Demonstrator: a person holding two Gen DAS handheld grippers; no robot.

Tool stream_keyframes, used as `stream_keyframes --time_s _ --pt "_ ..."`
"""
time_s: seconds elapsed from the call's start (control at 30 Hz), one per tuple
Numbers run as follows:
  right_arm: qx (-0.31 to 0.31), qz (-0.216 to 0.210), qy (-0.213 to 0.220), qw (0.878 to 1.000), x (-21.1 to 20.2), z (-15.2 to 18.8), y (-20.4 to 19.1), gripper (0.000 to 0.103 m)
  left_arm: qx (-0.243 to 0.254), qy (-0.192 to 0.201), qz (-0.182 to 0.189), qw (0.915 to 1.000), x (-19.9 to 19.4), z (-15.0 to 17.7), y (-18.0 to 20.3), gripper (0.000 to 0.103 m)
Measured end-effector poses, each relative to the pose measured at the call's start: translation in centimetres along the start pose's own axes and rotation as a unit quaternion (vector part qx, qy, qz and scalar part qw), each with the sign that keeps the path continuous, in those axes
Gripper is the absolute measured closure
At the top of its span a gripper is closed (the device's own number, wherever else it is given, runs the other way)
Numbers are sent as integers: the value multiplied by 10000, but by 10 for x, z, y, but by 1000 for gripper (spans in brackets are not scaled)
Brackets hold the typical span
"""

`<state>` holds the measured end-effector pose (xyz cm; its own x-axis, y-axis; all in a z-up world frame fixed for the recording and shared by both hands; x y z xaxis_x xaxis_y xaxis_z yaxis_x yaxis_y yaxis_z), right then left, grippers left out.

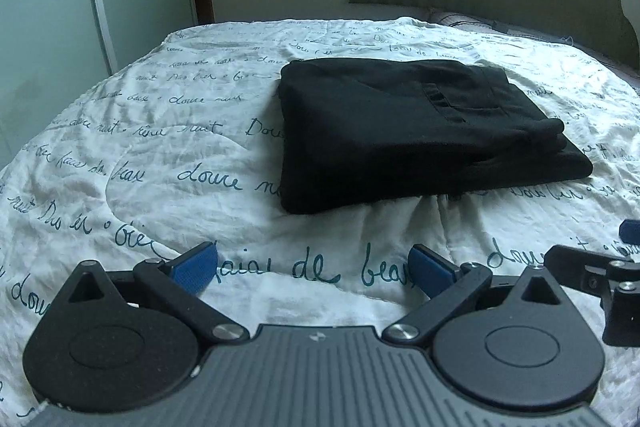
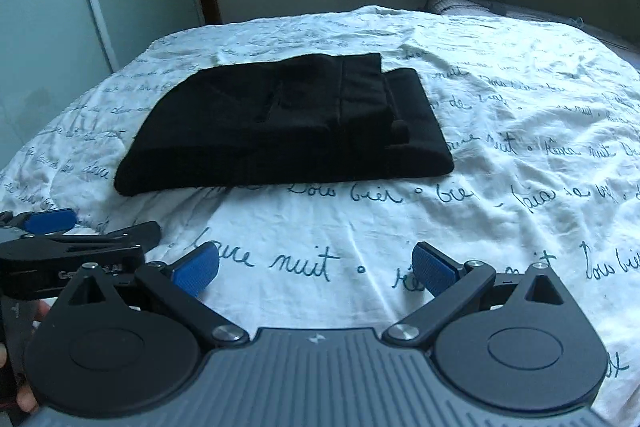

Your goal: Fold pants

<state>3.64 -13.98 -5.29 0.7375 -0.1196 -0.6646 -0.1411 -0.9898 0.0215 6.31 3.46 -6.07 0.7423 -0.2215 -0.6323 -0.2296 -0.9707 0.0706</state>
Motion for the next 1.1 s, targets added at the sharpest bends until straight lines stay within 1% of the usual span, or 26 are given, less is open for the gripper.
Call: stream_keyframes --time_s 0.13,0.23,0.33,0.4,0.5,0.6,0.67,0.73,0.8,0.83,0.87,0.9,0.93,0.97,1.0,1.07,1.1 --pt "-147 118 123 9997 -2 -1 -2 0 -14 -12 15 10000 0 1 -1 0" --pt "-112 107 63 9999 0 0 0 0 -47 48 47 10000 -4 -1 -3 0" --pt "-91 37 94 9999 0 -2 3 0 -52 403 -64 9992 -16 -12 -8 0" --pt "-84 -20 240 9997 -1 -5 5 0 17 448 -91 9990 -18 -23 -14 0" --pt "-205 30 526 9984 1 -15 7 0 -65 424 -359 9984 -14 -40 -30 0" --pt "-380 187 980 9943 5 -39 11 0 -282 439 -590 9969 -6 -57 -47 0" --pt "-406 365 1201 9913 13 -57 16 0 -387 365 -579 9969 5 -63 -55 0" --pt "-332 559 1139 9914 28 -73 21 0 -367 122 -548 9977 23 -63 -58 0" --pt "-331 573 846 9942 53 -80 25 0 -188 -85 -751 9970 37 -57 -60 0" --pt "-457 660 579 9951 68 -79 26 0 -95 -78 -819 9966 38 -54 -60 0" --pt "-583 907 301 9937 83 -75 29 0 -21 -25 -855 9963 34 -52 -60 1" --pt "-520 838 178 9950 90 -71 33 0 6 43 -872 9962 30 -52 -60 1" --pt "-261 700 132 9971 89 -69 39 0 -8 140 -893 9959 25 -54 -61 1" --pt "12 622 137 9980 84 -69 44 0 -76 264 -882 9957 20 -57 -62 0" --pt "135 569 244 9980 77 -71 46 0 -158 344 -814 9960 17 -62 -62 0" --pt "-1 416 596 9974 63 -78 40 0 -299 362 -538 9974 16 -73 -58 0" --pt "-83 319 704 9970 59 -83 38 0 -329 343 -424 9980 18 -77 -55 0"
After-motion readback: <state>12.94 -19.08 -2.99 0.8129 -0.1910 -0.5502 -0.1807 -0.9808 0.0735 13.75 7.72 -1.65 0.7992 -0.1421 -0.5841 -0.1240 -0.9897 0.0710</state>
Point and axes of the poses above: each gripper's, at about its wrist camera, not at the fingertips, and x roughly the way its jaws point, y to its right, z to its underside, the point moved 5 cm from there along x, roughly the way its jaws point, and after that the axes turned 13 degrees about z, right-handed, at the moved point
